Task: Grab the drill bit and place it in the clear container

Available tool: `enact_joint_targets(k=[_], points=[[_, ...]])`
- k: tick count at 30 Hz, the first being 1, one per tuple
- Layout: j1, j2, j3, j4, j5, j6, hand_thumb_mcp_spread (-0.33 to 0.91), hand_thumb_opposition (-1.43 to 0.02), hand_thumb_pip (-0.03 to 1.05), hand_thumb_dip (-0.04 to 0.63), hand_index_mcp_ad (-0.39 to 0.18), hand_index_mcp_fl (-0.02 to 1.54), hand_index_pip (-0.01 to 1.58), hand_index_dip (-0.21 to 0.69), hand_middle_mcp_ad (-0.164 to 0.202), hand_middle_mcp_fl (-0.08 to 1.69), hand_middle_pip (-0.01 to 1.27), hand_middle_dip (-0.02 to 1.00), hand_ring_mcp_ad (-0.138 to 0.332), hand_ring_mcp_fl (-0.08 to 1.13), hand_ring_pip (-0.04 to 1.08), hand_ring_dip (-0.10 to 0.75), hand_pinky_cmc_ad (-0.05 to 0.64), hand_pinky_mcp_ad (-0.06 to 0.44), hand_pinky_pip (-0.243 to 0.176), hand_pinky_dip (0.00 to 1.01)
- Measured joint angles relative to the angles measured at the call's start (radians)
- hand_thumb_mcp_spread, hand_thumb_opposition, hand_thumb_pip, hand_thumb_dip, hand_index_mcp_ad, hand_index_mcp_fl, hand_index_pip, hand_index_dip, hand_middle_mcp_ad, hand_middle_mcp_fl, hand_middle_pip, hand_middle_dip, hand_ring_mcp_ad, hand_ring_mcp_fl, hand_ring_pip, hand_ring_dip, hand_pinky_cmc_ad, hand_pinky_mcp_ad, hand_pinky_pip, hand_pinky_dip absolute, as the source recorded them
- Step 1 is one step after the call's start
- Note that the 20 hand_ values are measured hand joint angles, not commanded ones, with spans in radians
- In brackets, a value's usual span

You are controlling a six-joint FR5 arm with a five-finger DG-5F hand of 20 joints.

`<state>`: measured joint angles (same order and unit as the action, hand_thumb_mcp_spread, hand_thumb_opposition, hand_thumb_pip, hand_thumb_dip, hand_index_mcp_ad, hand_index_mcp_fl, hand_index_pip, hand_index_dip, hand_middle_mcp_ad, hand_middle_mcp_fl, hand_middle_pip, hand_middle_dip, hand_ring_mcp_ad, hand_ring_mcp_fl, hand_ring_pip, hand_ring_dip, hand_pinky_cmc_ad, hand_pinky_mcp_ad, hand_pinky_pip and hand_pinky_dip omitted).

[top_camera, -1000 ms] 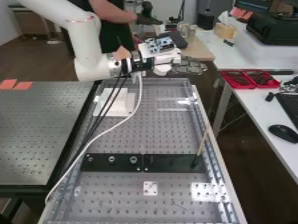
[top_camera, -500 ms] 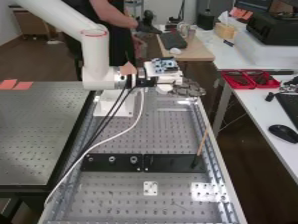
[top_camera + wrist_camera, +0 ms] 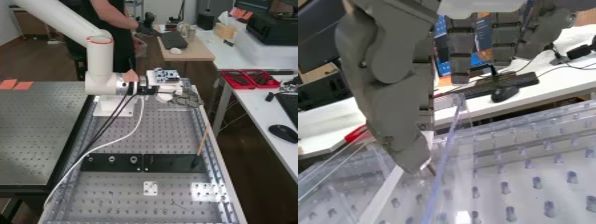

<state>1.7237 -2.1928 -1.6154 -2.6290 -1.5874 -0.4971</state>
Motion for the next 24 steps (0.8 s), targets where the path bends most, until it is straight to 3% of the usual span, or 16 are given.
enact_joint_targets(k=[3,5,8,10,13,17,24], points=[[-0.001,-0.002,0.006,-0.017,0.002,-0.004,0.58,-0.99,0.50,0.253,-0.138,0.79,1.15,0.063,0.082,0.24,0.13,0.16,0.241,0.09,0.10,-0.047,0.227,0.176,-0.113,0.17],[-0.001,-0.005,0.016,-0.045,-0.007,-0.008,0.53,-0.98,0.50,0.253,-0.161,0.76,1.05,0.075,0.080,0.23,0.12,0.16,0.243,0.10,0.10,-0.047,0.227,0.178,-0.113,0.17],[-0.003,-0.007,0.031,-0.079,-0.017,-0.010,0.46,-0.92,0.50,0.253,-0.161,0.35,0.73,0.037,0.084,0.15,0.12,0.16,0.243,0.08,0.09,-0.047,0.227,0.180,-0.119,0.17],[-0.005,-0.007,0.031,-0.082,-0.023,-0.011,0.41,-0.89,0.56,0.248,-0.161,0.25,0.59,0.047,0.086,0.11,0.12,0.16,0.239,0.08,0.09,-0.051,0.227,0.178,-0.119,0.18],[-0.006,-0.003,0.028,-0.079,-0.017,-0.006,0.38,-0.87,0.59,0.244,-0.157,0.15,0.50,0.047,0.082,0.07,0.12,0.16,0.243,0.06,0.09,-0.051,0.225,0.178,-0.119,0.19],[-0.007,0.003,0.022,-0.072,-0.015,-0.004,0.34,-0.84,0.62,0.236,-0.147,0.09,0.41,0.045,0.086,0.08,0.12,0.16,0.241,0.03,0.09,-0.051,0.225,0.188,-0.119,0.23],[-0.008,0.047,-0.007,-0.050,-0.014,-0.001,0.34,-0.82,0.63,0.239,-0.138,0.07,0.39,0.051,0.086,0.08,0.12,0.16,0.239,0.03,0.09,-0.047,0.227,0.188,-0.119,0.23]])
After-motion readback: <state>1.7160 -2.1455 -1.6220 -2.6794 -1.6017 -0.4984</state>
